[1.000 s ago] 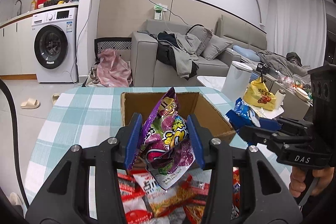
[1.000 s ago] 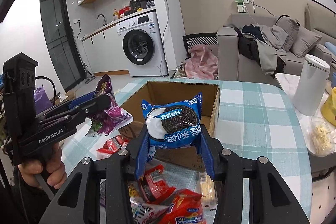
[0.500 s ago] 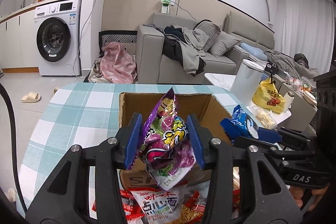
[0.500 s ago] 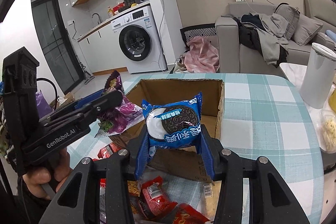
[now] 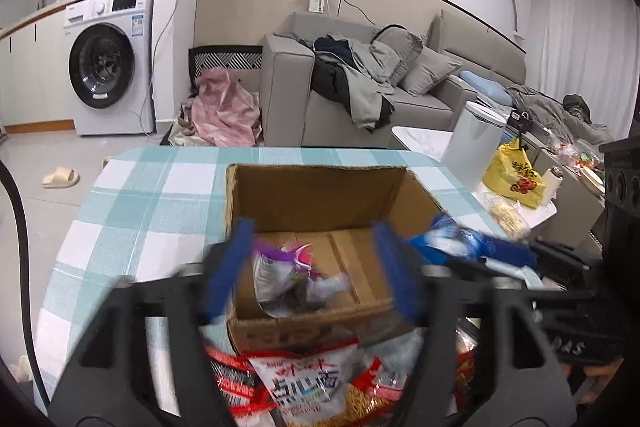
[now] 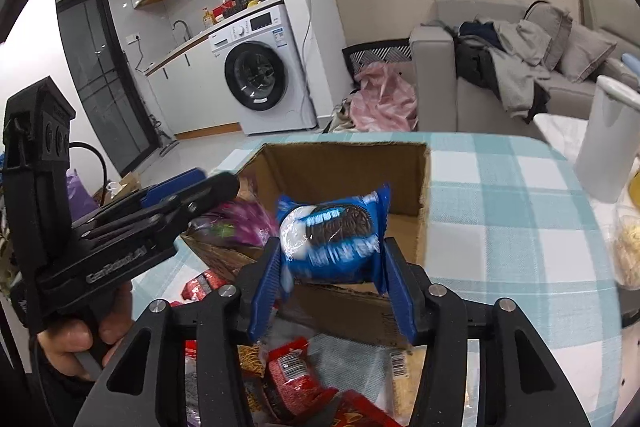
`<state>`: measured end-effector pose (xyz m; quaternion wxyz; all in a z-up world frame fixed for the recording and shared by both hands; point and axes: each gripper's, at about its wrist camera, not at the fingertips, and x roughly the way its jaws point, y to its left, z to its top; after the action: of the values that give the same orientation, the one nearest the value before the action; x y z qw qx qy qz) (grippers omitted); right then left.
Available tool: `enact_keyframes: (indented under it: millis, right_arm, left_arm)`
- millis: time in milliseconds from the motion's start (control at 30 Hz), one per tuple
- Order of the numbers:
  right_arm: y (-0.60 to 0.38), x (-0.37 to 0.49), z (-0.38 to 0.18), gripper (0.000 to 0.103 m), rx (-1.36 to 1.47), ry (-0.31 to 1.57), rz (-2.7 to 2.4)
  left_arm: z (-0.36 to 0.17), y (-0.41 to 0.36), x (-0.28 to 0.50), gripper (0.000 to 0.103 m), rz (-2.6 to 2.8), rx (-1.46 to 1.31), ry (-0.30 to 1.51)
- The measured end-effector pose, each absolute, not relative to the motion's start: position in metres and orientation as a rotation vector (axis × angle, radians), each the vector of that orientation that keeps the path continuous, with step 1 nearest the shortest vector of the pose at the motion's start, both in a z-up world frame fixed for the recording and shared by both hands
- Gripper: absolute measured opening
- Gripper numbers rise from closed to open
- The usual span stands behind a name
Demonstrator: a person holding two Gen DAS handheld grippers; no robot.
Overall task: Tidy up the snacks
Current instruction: 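Withdraw both grippers from the box back toward the snack pile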
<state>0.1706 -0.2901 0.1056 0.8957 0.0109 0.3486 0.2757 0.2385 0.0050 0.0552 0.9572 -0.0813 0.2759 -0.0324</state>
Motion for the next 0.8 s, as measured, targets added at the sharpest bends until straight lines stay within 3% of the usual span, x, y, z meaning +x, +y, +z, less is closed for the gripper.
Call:
enact_keyframes:
  millis: [100, 233, 300, 800]
  right_arm:
    - [-0.299, 0.167, 0.110, 0.063, 0.028, 0.704, 0.557]
    - [-0.315, 0.157, 0.114, 0.091, 0.038, 0.683, 0.541]
    - [-0.323, 0.151, 0.114, 0.103, 0.052, 0.679, 0.542]
    - [-0.334, 0.104, 0.100, 0.103, -0.036, 0.745, 0.544]
  left_arm:
    - [0.058, 0.006, 0.223, 0.087, -0.068, -0.147, 0.539]
    - [0.059, 0.007, 0.198, 0.102, -0.067, -0.120, 0.553]
    - [0.058, 0.009, 0.184, 0.102, -0.066, -0.106, 0.552]
    - [0.044, 0.032, 0.105, 0.102, -0.011, -0.148, 0.613]
